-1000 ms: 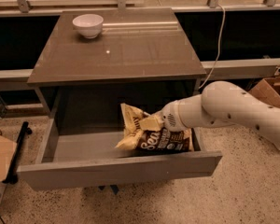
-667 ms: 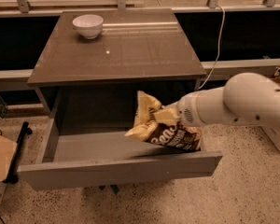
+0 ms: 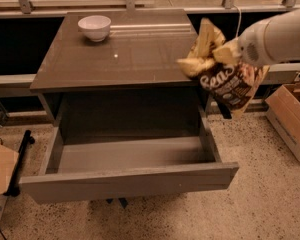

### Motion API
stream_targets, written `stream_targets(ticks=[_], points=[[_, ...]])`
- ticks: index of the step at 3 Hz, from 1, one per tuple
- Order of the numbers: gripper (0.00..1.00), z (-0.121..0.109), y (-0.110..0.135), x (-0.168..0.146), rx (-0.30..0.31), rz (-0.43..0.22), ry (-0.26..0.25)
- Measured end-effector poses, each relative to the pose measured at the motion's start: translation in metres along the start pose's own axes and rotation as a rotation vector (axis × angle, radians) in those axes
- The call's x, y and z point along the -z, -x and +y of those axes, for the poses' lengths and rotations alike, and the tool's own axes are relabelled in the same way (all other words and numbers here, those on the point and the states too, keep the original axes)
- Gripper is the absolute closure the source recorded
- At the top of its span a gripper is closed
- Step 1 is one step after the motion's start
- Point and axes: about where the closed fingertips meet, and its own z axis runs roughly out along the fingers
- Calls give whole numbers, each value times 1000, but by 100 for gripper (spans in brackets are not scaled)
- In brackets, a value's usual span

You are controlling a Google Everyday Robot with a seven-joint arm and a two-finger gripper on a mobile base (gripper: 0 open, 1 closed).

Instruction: Pick brown chip bag from top drawer and place on counter

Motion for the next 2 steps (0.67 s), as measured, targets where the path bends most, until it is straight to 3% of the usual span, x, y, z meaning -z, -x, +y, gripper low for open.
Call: stream_targets(ticks=[1,2], points=[[100,-32,39,-36,35,-31,21],[100,-37,81,-90,60,-90,94]])
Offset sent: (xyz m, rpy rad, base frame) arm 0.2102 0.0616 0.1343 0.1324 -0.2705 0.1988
